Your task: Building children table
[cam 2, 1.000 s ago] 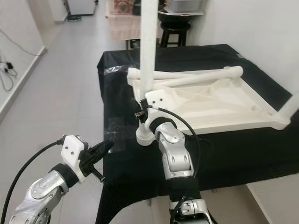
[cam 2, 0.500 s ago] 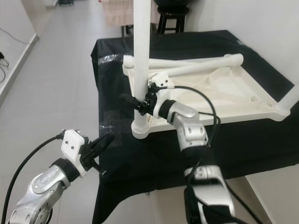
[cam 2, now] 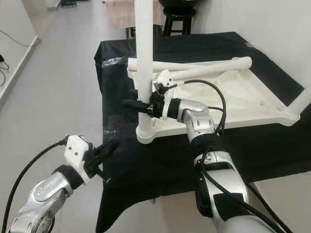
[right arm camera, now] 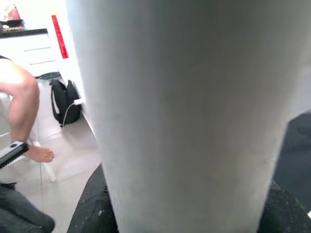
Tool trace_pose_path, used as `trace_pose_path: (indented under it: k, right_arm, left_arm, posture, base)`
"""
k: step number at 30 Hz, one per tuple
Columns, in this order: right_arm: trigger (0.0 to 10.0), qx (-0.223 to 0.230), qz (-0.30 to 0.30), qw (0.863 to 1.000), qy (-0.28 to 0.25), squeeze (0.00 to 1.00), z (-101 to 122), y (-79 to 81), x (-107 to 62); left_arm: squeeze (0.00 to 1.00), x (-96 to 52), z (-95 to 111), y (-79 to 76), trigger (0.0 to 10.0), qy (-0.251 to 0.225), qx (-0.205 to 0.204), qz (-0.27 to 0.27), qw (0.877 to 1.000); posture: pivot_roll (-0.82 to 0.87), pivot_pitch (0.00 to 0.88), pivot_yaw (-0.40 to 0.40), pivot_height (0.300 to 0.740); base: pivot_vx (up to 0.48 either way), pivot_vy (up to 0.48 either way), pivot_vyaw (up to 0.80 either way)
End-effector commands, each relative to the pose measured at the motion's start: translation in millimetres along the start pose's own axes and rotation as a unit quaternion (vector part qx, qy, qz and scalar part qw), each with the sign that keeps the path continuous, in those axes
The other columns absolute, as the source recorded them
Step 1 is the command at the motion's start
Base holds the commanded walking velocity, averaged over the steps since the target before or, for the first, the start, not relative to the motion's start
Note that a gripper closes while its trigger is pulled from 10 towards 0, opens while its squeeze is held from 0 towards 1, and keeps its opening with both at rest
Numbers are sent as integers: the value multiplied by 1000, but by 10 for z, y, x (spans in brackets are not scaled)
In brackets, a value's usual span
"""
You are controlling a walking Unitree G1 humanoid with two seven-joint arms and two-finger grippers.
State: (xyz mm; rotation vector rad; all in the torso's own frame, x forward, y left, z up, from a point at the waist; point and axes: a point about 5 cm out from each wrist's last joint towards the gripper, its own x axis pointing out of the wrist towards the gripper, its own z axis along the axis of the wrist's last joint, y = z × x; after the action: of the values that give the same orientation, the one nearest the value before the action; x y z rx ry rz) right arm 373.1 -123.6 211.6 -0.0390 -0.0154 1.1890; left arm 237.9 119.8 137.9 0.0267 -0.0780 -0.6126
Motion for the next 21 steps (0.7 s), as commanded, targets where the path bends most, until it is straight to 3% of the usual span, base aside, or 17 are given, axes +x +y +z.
trace_pose_path:
  k: [1,8,9,10,11,12,13,14,15,21]
  right_arm:
    - [0,18,13,1000,9,0,-118,43,-12]
    - [0,-1,-67,997,37,0,-347,64,-174]
    - [0,-6,-147,987,68,0,-465,70,-177]
    - [0,6,-305,947,96,0,-595,69,-184]
    - [0,11,-418,901,117,0,-670,84,-243]
    - [0,14,-422,899,115,0,-728,308,-188]
    - [0,21,-402,909,105,0,-740,475,-138]
    - [0,21,-402,909,105,0,-740,475,-138]
    - [0,-45,-371,922,102,0,-669,621,-84]
    - [0,-8,-400,911,94,0,-671,409,-146]
  left_arm:
    - [0,-13,-55,-13,10000,9,-4,2,1000]
    - [0,-21,-72,-13,10000,10,-5,2,1000]
    - [0,-24,-75,-9,10000,10,-5,1,1000]
    - [0,-28,-75,2,10000,11,-3,2,1000]
    - [0,-30,-69,9,10000,11,-2,2,1000]
    - [0,-29,-62,13,10000,11,-2,2,1000]
    - [0,-29,-59,16,10000,11,-1,1,1000]
    - [0,-29,-59,16,10000,11,-1,1,1000]
    - [0,-30,-57,22,10000,11,-1,0,1000]
    - [0,-21,-55,9,10000,11,-5,-4,1000]
  posture:
    - [17,57,-35,740]
    - [13,50,-41,740]
    - [18,48,-42,740]
    - [11,51,-34,740]
    - [6,55,-32,740]
    - [13,63,-29,740]
    - [12,63,-27,740]
    - [12,63,-27,740]
    - [-2,56,-19,740]
    - [3,58,-20,740]
  base:
    - [0,0,0]
    - [0,0,0]
    - [0,0,0]
    - [0,0,0]
    - [0,0,0]
    - [0,0,0]
    - [0,0,0]
    - [0,0,0]
    - [0,0,0]
    - [0,0,0]
